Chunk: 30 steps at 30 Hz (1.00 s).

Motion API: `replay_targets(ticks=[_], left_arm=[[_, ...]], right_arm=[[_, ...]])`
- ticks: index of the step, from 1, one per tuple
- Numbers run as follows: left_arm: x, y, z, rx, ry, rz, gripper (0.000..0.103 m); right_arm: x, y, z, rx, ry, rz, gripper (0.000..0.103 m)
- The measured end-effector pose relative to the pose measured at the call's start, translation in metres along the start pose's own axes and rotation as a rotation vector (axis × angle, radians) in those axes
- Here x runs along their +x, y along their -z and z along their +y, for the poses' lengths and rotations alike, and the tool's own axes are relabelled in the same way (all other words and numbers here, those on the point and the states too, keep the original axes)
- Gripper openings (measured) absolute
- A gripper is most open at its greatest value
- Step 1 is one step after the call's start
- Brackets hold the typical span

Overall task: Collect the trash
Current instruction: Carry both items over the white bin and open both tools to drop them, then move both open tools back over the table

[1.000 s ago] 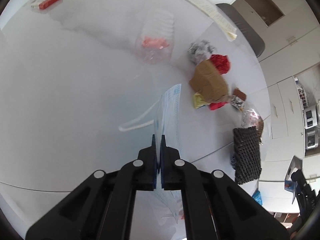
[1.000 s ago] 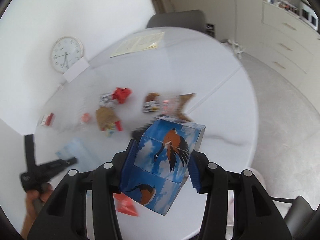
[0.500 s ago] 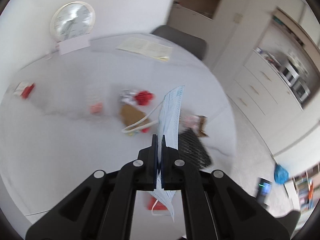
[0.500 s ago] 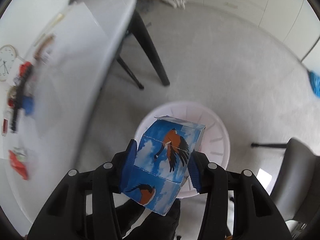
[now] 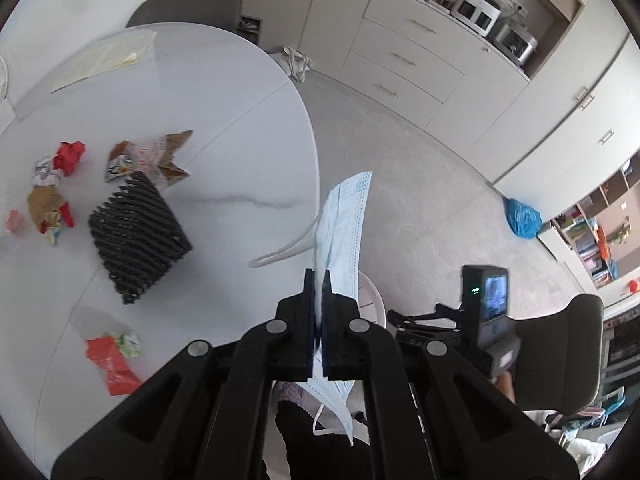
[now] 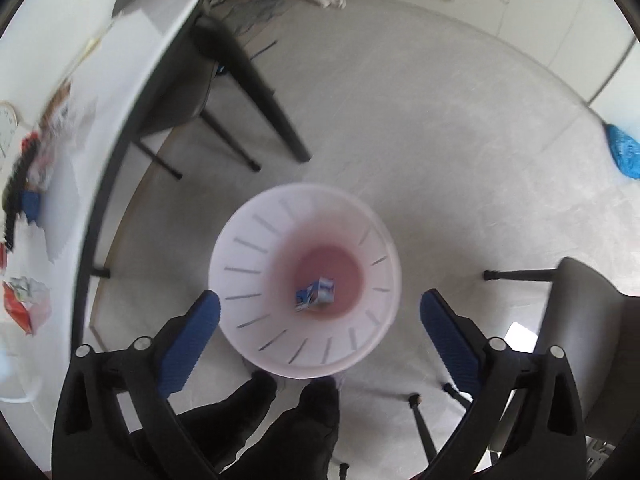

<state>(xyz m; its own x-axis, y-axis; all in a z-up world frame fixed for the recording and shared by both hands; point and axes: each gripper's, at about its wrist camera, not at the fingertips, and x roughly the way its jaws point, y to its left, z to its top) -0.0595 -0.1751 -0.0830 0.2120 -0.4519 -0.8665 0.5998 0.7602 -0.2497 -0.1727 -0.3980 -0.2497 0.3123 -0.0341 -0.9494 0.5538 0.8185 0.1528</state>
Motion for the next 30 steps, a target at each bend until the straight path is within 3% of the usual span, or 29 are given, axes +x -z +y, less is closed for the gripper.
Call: replay_targets(ticks=[7, 13, 14, 15, 17, 21, 25, 30], left_arm=[[0.087, 0.02, -0.058, 0.062, -0.02, 0.137, 0.002], [0.131, 0.029, -0.062, 0.022, -0.036, 0.228, 0.003], [0.134, 0.029, -0.062, 0.021, -0.045, 0.234, 0.01], [0.137, 0.028, -0.061, 0.02, -0.054, 0.238, 0.032], [0.133, 0.026, -0.059, 0.008, -0.084, 0.22, 0.06], [0.121, 0.021, -0.055, 0.012, -0.065, 0.194, 0.072], [0.103, 0.013, -0.054, 0.024, -0.053, 0.167, 0.077], [0.038, 0.002, -0.03, 0.005, -0.057, 0.046, 0.091]], right_arm=[[-0.072, -0.009, -0.039, 0.028, 0.028, -0.115, 0.101], [-0.089, -0.014, -0.049, 0.03, 0.011, -0.148, 0.101], [-0.092, -0.014, -0.049, 0.027, 0.009, -0.146, 0.101], [-0.092, -0.015, -0.049, 0.025, 0.004, -0.147, 0.101], [-0.094, -0.015, -0.048, 0.023, -0.002, -0.145, 0.101], [-0.095, -0.016, -0.044, 0.016, -0.006, -0.143, 0.101], [-0.098, -0.018, -0.038, 0.017, -0.012, -0.151, 0.101], [-0.118, -0.023, -0.019, -0.015, -0.008, -0.192, 0.101]])
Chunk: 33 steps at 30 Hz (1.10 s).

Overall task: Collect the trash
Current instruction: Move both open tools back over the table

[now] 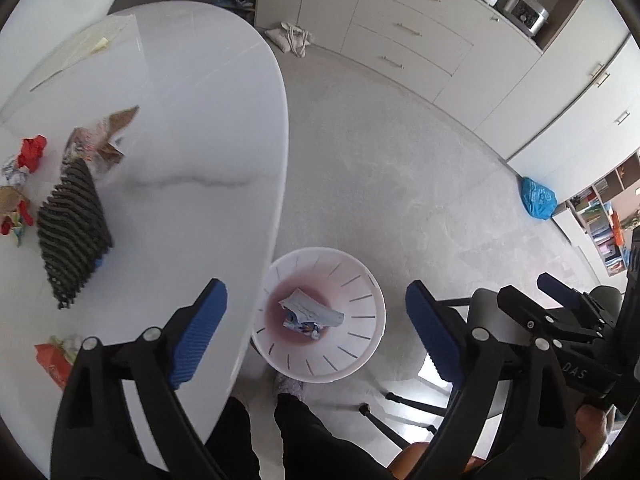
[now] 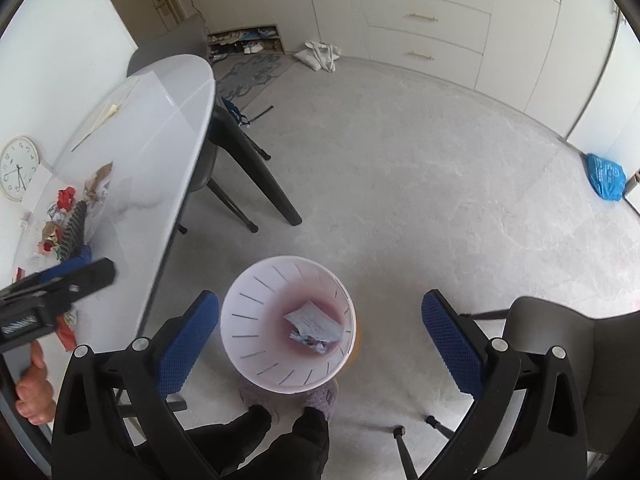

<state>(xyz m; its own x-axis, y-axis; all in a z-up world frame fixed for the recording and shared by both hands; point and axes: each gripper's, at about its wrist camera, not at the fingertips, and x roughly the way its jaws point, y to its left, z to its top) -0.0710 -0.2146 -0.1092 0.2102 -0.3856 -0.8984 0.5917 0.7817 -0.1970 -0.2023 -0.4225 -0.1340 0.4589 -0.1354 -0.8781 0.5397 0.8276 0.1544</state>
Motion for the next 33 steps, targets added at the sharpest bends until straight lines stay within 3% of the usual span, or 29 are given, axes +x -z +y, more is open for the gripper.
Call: replay_targets(ticks=[5, 12, 19, 26, 30, 33], left_arm=[[-0.064, 0.0, 0.041, -0.044, -0.063, -0.121, 0.095], [-0.115, 0.024, 0.128, -0.185, -0.213, -0.193, 0.095], [-0.138, 0.053, 0.207, -0.323, -0.289, -0.209, 0.095], [-0.131, 0.067, 0.244, -0.354, -0.288, -0.183, 0.095], [-0.126, 0.072, 0.254, -0.337, -0.278, -0.163, 0.095], [-0.124, 0.076, 0.258, -0.328, -0.276, -0.155, 0.095]], right_arm=[[-0.026, -0.016, 0.038, -0.08, -0.024, -0.063, 0.101], [-0.031, -0.034, 0.127, -0.233, -0.126, -0.099, 0.101], [0.012, -0.035, 0.235, -0.379, -0.27, -0.021, 0.101], [0.078, -0.04, 0.296, -0.389, -0.347, 0.097, 0.1], [0.115, -0.048, 0.305, -0.33, -0.366, 0.197, 0.087], [0.137, -0.047, 0.307, -0.276, -0.39, 0.288, 0.068]])
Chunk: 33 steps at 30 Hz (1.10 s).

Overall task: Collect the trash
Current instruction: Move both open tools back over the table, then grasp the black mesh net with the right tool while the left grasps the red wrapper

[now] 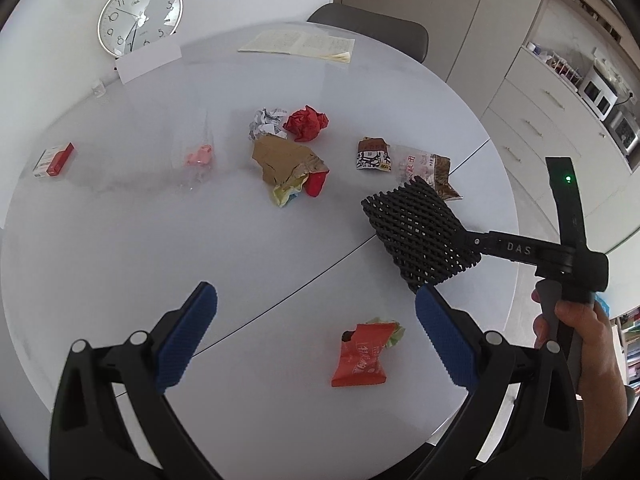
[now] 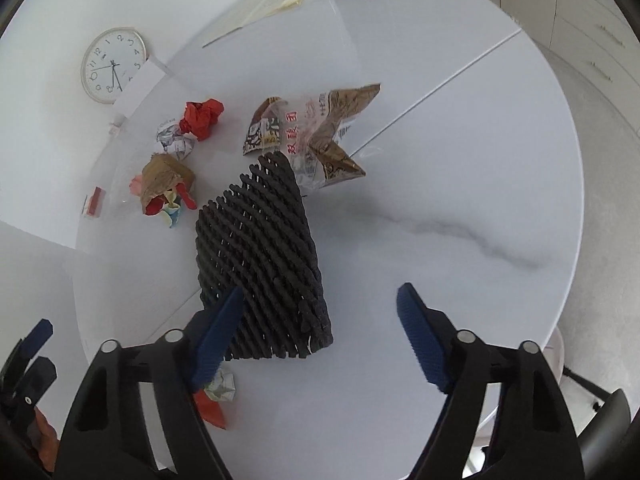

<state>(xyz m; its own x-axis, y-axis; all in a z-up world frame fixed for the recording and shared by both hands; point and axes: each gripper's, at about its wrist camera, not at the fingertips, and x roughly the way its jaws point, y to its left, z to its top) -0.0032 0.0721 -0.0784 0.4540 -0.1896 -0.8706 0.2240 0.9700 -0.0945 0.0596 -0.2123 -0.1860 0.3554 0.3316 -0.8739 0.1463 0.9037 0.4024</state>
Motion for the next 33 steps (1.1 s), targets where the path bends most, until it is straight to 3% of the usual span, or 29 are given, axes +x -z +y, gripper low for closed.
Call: replay_targets(ticks=[2, 4, 7, 16, 23, 29, 33], left_arm=[[0.001, 0.002, 0.003, -0.005, 0.006, 0.003, 0.095], [0.002, 0.005, 0.007, -0.016, 0.01, 0.005, 0.095], [0.004, 0.009, 0.012, -0.034, 0.017, 0.012, 0.095], [0.012, 0.021, 0.017, -0.023, 0.029, 0.039, 0.095], [0.026, 0.034, -0.004, 0.044, 0.081, 0.092, 0.095], [0.057, 0.05, -0.037, 0.156, 0.098, 0.159, 0.094], [0.084, 0.057, -0.048, 0.164, 0.1, 0.21, 0.078]], right_arm=[[0.006, 0.001, -0.002, 0.031, -0.033, 0.032, 0.052], [0.008, 0.004, -0.003, 0.059, -0.074, 0.053, 0.029], [0.003, 0.006, -0.001, 0.074, -0.113, 0.053, 0.016], [-0.032, 0.002, 0.011, 0.078, -0.212, -0.012, 0.014], [-0.1, 0.002, 0.009, 0.071, -0.246, -0.155, 0.014], [-0.153, 0.024, -0.031, 0.104, -0.126, -0.247, 0.014], [-0.163, 0.046, -0.068, 0.155, -0.027, -0.253, 0.014]])
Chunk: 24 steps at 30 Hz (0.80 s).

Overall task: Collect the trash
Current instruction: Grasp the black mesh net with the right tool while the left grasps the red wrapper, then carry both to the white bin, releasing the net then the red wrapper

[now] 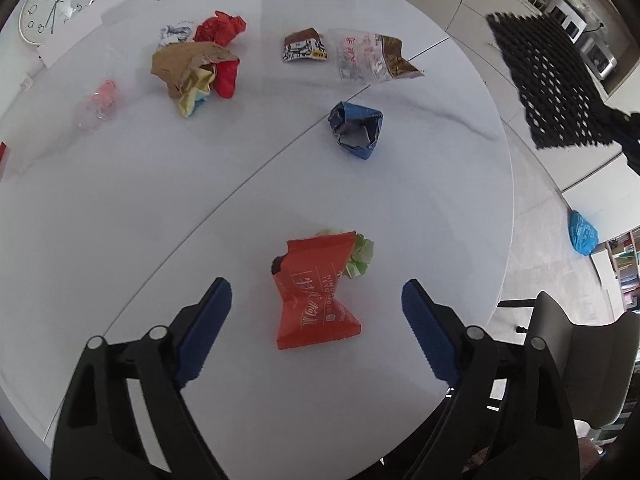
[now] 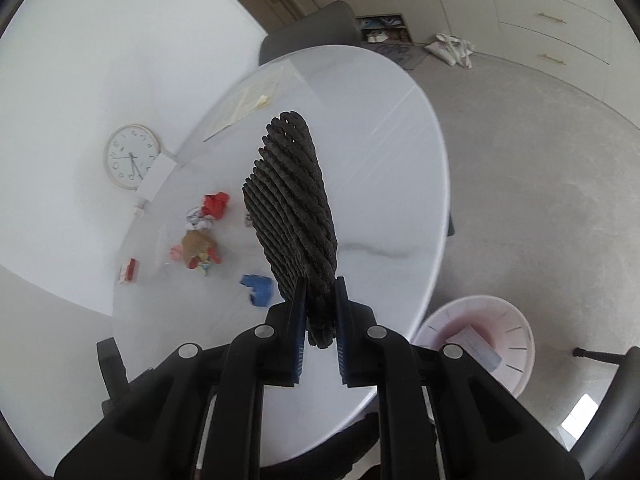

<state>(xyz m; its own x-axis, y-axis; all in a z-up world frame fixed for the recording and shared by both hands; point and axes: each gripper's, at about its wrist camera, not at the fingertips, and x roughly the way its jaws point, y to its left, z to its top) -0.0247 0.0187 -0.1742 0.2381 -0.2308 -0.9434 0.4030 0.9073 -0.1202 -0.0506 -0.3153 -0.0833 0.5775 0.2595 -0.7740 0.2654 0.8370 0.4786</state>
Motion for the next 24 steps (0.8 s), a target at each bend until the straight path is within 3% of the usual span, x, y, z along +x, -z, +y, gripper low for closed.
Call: replay_targets(ticks=[9, 16, 24], left_arm=[[0.021, 0.006, 0.009, -0.09, 0.048, 0.04, 0.037], [0.01, 0.01, 0.008, -0.108, 0.029, 0.001, 0.034], [-0.046, 0.009, -0.02, -0.008, -0.02, -0.074, 0.034]], right_arm=[[-0.003, 0.058, -0.082, 0.131, 0.138, 0.076, 0.014], [0.012, 0.089, -0.111, 0.144, 0.198, 0.146, 0.014], [0.051, 0.107, -0.129, 0.075, 0.285, 0.215, 0.014]])
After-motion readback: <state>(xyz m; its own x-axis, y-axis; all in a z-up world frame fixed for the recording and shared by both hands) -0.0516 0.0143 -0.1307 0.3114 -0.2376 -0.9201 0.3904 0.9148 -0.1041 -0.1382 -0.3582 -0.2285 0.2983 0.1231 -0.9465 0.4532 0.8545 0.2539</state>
